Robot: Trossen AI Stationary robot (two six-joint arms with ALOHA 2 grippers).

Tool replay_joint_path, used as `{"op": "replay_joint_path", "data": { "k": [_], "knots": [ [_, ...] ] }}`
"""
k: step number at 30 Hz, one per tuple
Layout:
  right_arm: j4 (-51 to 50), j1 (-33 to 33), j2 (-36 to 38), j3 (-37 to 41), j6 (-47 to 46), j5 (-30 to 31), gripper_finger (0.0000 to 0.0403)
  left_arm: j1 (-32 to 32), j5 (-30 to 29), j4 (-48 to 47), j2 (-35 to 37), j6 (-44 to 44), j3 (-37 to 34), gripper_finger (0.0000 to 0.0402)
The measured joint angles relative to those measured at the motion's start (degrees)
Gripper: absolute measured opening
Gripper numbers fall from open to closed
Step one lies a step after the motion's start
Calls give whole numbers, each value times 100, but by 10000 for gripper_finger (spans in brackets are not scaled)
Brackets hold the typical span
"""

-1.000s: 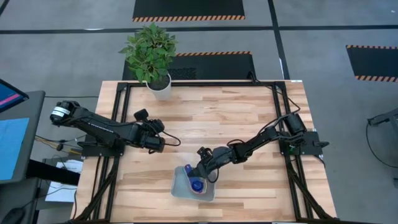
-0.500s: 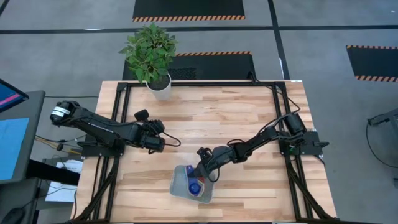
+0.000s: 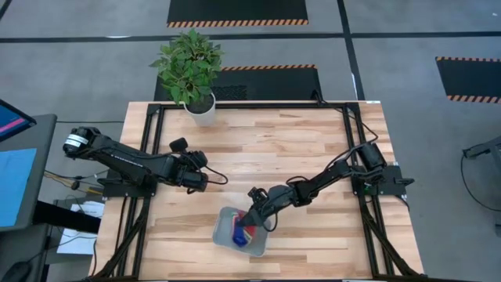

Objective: Nest measuring cups in basket
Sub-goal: Put the stacked measuring cups into the gray bin, then adjust the stacked measuring cups in the gray bin

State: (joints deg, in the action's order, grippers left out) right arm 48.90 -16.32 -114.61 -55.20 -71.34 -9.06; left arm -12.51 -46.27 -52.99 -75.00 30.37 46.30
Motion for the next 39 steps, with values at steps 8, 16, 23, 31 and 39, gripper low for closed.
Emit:
{"op": "replay_joint_path", "data": {
  "k": [8,16,23,31,39],
  "knots": [
    [-52,114,0,1,122,11,202,0,150,6,0,-17,0,0],
    [171,105,-9,9,124,11,192,0,205,4,0,-17,0,0],
    [880,103,-11,11,272,11,197,0,204,17,0,72,0,0],
    [1051,127,-13,11,663,-151,190,0,204,-9,0,-68,0,0],
    [2393,184,57,-114,1891,-1618,162,0,204,19,0,-80,0,0]
  ]
}}
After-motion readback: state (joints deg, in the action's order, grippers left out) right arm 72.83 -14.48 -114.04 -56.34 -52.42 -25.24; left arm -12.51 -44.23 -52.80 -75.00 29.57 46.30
